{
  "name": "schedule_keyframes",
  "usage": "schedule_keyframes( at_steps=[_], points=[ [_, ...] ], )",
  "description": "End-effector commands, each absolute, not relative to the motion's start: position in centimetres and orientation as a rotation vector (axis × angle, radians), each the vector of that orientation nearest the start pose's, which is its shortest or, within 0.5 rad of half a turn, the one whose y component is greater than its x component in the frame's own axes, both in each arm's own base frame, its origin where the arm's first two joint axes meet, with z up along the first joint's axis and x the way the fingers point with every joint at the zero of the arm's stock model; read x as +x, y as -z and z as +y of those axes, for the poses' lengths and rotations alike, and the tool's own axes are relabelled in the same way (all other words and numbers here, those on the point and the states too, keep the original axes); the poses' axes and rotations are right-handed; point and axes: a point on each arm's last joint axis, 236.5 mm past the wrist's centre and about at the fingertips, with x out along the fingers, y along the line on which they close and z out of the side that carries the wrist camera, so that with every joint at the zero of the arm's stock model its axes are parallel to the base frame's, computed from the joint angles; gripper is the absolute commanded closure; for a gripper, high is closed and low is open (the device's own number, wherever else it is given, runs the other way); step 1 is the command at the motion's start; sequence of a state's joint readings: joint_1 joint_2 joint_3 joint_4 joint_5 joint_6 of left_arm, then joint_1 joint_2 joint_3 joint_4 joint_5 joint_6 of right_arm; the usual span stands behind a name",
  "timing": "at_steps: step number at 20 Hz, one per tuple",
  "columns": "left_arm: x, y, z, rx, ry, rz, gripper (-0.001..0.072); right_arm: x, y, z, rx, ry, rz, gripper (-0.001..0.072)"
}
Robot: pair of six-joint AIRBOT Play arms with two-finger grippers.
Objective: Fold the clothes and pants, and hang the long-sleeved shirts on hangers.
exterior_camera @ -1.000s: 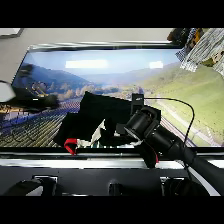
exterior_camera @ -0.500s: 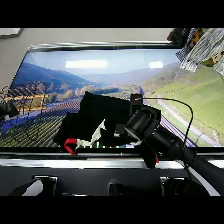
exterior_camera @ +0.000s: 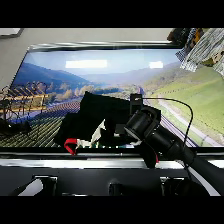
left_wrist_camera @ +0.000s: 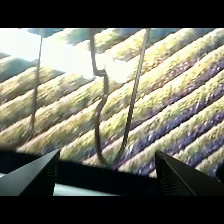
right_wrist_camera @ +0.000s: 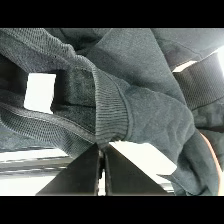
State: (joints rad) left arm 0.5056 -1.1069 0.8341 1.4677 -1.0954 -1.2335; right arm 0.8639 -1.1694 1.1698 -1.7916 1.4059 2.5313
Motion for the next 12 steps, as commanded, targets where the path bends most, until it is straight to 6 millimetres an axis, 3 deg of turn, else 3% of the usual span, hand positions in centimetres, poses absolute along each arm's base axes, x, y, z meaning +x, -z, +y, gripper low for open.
schedule_keyframes(
  at_steps=[1, 6, 12],
  points=[
    [28.7, 5.9, 12.8, -0.102, -0.117, 1.28, 0.004, 25.0, -4.3, 21.4, 0.055, 0.064, 1.295, 0.0681],
    [28.3, 8.8, 11.6, -0.109, -0.077, 1.346, 0.0042, 25.0, -4.3, 21.4, 0.055, 0.064, 1.295, 0.0681],
    [28.1, 10.8, 10.6, -0.113, -0.041, 1.402, 0.0045, 25.0, -4.3, 21.4, 0.055, 0.064, 1.295, 0.0681]
  ],
)
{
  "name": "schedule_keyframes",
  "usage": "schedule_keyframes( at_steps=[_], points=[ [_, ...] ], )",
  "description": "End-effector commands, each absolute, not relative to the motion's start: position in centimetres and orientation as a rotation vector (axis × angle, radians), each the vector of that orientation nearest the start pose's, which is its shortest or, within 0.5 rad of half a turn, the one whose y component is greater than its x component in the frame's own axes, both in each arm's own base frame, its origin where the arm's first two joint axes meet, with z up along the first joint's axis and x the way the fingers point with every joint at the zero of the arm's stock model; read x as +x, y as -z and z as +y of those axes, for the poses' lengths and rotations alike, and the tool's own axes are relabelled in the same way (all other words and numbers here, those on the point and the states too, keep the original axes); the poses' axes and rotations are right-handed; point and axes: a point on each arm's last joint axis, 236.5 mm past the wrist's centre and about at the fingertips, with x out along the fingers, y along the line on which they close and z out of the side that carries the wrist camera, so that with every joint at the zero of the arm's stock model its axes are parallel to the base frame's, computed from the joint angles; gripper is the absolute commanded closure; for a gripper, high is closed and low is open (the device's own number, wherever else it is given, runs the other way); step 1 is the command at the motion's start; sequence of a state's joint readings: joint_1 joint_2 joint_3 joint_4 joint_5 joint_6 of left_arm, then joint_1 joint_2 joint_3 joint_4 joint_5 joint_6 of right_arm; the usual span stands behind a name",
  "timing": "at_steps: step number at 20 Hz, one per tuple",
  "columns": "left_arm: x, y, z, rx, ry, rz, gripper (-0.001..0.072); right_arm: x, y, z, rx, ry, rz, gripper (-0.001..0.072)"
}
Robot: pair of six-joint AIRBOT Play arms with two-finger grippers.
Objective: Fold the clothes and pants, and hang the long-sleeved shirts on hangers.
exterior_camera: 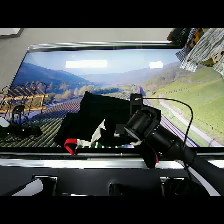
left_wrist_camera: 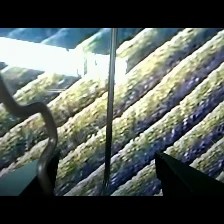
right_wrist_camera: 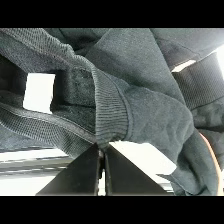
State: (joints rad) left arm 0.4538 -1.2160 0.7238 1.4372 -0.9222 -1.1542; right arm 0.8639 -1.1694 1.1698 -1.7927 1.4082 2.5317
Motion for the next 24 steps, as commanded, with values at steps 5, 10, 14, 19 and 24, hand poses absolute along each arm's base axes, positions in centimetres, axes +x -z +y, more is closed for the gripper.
schedule_keyframes(
  at_steps=[5, 10, 14, 19, 24],
  points=[
    [28.1, 11.1, 10.6, -0.115, -0.04, 1.408, 0.0278, 25.0, -4.3, 21.4, 0.055, 0.064, 1.295, 0.0681],
    [28.1, 11.4, 10.6, -0.117, -0.039, 1.413, 0.0442, 24.9, -4.3, 21.3, 0.053, 0.067, 1.298, 0.0681],
    [28.2, 11.2, 10.7, -0.116, -0.04, 1.407, 0.0651, 24.9, -4.3, 21.3, 0.052, 0.068, 1.298, 0.0681],
    [31.4, 8.1, 10.7, -0.156, -0.039, 1.316, 0.0677, 24.9, -4.2, 21.2, 0.051, 0.069, 1.299, 0.0681],
    [36.3, 0.8, 11.3, -0.143, -0.062, 1.114, 0.0677, 24.9, -4.3, 21.2, 0.051, 0.069, 1.298, 0.0681]
  ],
)
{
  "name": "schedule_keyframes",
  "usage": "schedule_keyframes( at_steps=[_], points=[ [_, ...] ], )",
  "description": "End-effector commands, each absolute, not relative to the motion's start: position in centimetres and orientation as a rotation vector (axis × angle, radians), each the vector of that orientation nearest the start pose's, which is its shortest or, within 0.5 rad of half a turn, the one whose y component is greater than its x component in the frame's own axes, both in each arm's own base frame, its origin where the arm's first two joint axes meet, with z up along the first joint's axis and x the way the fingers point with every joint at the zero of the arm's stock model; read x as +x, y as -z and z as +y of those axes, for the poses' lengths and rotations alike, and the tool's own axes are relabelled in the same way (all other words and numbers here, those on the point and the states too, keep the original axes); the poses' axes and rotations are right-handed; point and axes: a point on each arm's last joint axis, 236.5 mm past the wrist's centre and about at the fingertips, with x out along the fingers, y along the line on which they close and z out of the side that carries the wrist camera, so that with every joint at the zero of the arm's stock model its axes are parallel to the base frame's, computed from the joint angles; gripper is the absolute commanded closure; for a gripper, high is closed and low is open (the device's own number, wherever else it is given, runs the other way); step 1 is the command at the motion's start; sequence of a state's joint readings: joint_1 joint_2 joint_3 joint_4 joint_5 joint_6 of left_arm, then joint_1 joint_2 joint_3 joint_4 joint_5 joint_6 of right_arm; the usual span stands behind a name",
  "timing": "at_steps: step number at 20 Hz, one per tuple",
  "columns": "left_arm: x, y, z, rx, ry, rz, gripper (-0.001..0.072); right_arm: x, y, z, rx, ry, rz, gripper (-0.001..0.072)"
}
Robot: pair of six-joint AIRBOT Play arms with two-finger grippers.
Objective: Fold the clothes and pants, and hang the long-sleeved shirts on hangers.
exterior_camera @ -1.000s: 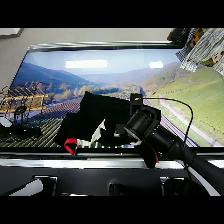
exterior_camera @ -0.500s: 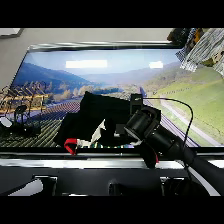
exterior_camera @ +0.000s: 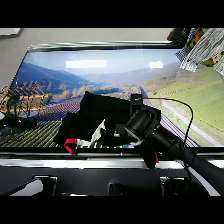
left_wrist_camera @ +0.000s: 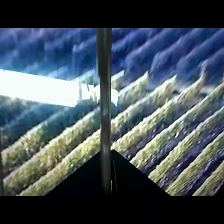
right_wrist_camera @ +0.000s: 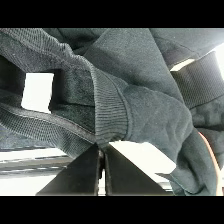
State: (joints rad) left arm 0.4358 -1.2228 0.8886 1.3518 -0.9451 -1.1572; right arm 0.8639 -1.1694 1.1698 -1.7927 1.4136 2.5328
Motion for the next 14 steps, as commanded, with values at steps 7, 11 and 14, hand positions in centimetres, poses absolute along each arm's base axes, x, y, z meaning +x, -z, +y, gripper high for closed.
schedule_keyframes(
  at_steps=[7, 11, 14],
  points=[
    [40.2, -12.4, 9.5, -0.025, -0.048, 0.81, 0.0679, 25.2, -4.4, 20.9, 0.019, 0.061, 1.284, 0.0682],
    [38.2, -17.2, 4.2, 0.204, 0.12, 0.728, 0.0679, 25.7, -4.6, 19.9, -0.03, 0.081, 1.262, 0.0682],
    [33.3, -15.5, -0.9, 0.324, 0.321, 0.827, 0.0678, 26.0, -4.8, 18.8, -0.073, 0.113, 1.248, 0.0682]
  ],
)
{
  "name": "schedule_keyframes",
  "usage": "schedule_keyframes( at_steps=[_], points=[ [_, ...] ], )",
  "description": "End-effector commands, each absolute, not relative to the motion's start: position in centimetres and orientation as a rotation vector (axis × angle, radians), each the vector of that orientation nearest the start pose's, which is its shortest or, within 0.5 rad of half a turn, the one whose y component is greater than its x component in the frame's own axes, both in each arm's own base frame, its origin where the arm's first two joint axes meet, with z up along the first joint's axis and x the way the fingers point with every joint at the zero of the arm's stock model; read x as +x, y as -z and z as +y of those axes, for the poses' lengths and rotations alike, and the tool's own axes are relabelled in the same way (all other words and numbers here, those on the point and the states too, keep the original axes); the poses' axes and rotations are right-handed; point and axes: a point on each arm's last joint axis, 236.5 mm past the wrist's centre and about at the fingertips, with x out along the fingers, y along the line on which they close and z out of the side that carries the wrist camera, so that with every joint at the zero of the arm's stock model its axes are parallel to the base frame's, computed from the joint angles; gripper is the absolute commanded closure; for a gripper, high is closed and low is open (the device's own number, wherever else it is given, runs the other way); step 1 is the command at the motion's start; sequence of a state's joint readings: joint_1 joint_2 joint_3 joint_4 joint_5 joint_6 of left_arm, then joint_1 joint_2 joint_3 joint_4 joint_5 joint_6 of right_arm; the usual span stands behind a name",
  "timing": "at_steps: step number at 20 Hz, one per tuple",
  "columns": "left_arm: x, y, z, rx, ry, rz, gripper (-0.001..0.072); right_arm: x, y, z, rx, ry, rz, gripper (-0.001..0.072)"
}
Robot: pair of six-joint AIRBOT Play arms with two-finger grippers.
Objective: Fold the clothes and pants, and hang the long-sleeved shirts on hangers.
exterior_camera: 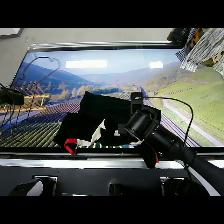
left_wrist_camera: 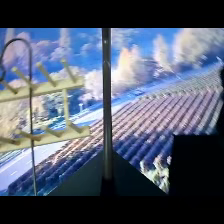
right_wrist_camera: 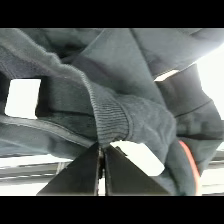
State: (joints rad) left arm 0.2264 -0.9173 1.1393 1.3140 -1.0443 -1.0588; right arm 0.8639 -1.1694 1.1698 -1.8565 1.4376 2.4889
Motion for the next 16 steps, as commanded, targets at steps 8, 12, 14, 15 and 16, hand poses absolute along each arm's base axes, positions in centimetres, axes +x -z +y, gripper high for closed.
schedule_keyframes(
  at_steps=[8, 12, 14, 15, 16],
  points=[
    [23.9, -15.7, -10.0, 0.422, 0.634, 0.772, 0.0679, 26.5, -5.4, 16.6, -0.149, 0.182, 1.217, 0.0682],
    [20.8, -16.3, -12.7, 0.421, 0.764, 0.76, 0.068, 27.1, -5.9, 15.5, -0.182, 0.219, 1.183, 0.0682],
    [19.9, -17.1, -13.9, 0.397, 0.811, 0.725, 0.068, 27.5, -6.2, 15.1, -0.195, 0.233, 1.164, 0.0682],
    [19.5, -17.6, -14.5, 0.382, 0.832, 0.708, 0.068, 27.6, -6.2, 14.9, -0.2, 0.239, 1.159, 0.0682],
    [19.1, -18.0, -15.0, 0.365, 0.853, 0.69, 0.068, 27.6, -6.3, 14.7, -0.206, 0.248, 1.155, 0.0682]
  ],
)
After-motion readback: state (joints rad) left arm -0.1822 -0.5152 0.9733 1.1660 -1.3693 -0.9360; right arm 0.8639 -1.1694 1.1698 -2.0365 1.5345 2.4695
